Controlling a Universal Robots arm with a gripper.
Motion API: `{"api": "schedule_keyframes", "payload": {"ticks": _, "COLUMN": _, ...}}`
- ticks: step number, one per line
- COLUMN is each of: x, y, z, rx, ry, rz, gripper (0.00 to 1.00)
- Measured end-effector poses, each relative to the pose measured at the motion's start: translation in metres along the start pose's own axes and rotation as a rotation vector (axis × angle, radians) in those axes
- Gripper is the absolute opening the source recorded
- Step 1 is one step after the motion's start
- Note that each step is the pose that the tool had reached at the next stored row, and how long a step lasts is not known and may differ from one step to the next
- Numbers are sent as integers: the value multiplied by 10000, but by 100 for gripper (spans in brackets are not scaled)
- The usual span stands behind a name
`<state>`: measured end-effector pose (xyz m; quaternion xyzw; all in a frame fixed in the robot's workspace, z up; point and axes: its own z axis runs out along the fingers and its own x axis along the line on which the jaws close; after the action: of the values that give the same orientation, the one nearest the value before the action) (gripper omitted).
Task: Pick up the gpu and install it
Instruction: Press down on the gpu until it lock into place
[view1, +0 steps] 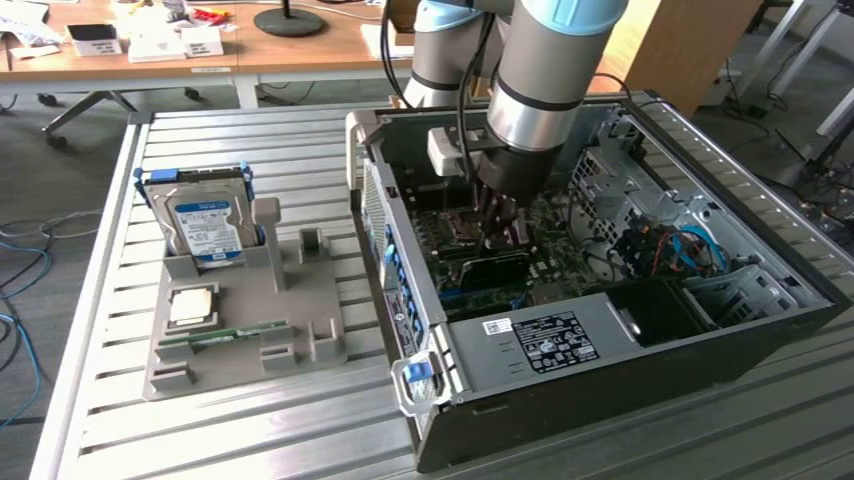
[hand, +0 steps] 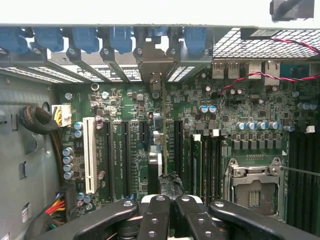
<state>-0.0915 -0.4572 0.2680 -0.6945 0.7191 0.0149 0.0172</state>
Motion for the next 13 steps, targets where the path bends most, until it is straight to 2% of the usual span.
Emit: {"api": "schedule_keyframes", "payload": {"ticks": 13, "x": 2, "y": 1, "z": 51, "rx": -2, "ry": 5, "rz": -1, "gripper": 11}}
